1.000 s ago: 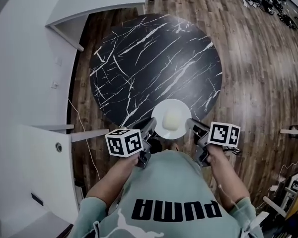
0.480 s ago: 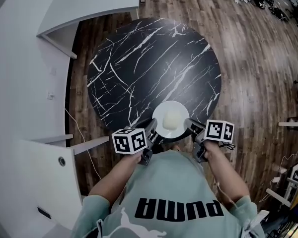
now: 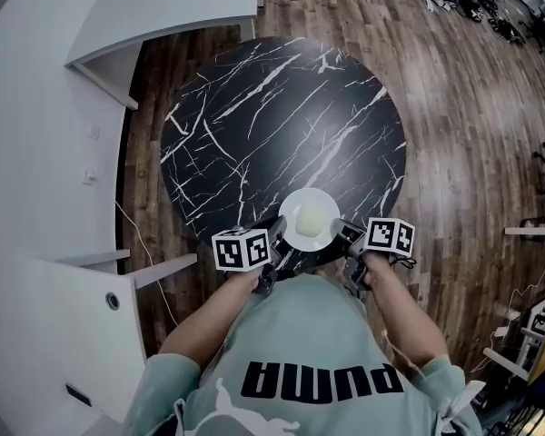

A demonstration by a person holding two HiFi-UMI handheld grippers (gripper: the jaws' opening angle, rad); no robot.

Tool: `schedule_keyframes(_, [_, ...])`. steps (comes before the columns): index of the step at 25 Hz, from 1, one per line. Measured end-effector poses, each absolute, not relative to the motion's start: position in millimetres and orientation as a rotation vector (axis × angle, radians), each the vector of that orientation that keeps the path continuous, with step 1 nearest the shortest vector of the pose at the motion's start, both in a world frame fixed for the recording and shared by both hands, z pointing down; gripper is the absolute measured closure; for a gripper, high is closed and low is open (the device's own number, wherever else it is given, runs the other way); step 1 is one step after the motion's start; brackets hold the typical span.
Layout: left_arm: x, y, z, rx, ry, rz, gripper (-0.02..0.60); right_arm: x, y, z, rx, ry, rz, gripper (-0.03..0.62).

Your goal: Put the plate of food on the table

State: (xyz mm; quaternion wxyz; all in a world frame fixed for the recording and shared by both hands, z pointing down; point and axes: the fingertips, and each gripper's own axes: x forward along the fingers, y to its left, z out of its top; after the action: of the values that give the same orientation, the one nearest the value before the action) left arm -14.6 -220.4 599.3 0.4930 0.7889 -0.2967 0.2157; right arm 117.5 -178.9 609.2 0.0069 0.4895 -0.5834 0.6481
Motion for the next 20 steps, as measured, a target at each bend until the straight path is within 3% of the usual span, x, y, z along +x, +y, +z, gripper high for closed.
schedule_keyframes(20, [-16.3,-228.5,673.0,1.926,-0.678,0.7,0.531,113.8,-180.1,686.7,1.589,-1.742,2.018,0.554])
